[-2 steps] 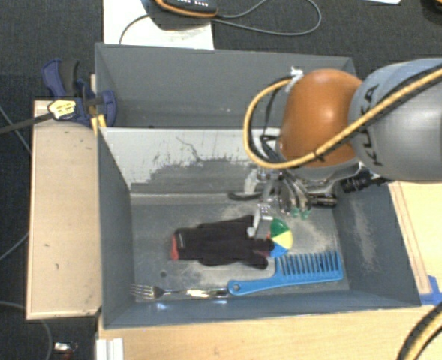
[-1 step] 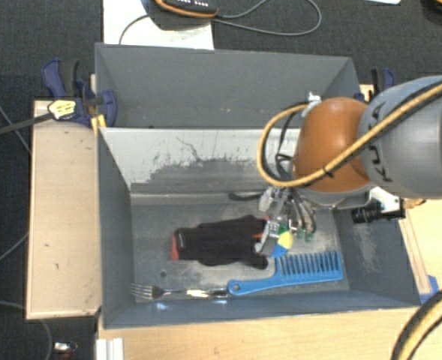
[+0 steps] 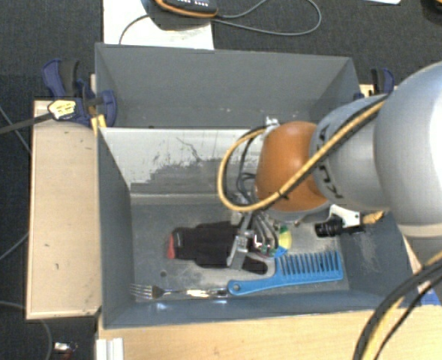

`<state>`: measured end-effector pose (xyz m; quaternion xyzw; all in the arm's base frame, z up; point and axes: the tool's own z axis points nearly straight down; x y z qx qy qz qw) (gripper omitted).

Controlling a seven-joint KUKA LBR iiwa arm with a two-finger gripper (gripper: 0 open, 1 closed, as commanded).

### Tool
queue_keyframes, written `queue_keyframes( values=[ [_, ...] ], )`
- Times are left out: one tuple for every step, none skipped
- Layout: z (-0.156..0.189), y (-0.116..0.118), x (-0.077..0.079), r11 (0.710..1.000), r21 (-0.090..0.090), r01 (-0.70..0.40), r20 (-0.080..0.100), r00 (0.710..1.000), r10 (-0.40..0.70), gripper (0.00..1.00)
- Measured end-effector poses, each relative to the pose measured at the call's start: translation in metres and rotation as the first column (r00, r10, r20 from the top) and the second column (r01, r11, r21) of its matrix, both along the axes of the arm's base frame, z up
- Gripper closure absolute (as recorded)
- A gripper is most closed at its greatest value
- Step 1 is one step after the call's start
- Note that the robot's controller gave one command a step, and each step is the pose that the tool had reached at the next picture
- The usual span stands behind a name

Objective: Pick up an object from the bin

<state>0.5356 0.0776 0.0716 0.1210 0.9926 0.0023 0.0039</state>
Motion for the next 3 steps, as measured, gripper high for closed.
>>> queue_keyframes(
  values=[
    [0.000,-0.026,0.004,0.992,-0.004,0.130,0.010,0.991,-0.130,1.00],
    [0.000,-0.026,0.004,0.992,-0.004,0.130,0.010,0.992,-0.130,1.00],
    [0.000,-0.013,0.001,0.989,-0.004,0.148,0.009,0.989,-0.148,1.00]
  ],
)
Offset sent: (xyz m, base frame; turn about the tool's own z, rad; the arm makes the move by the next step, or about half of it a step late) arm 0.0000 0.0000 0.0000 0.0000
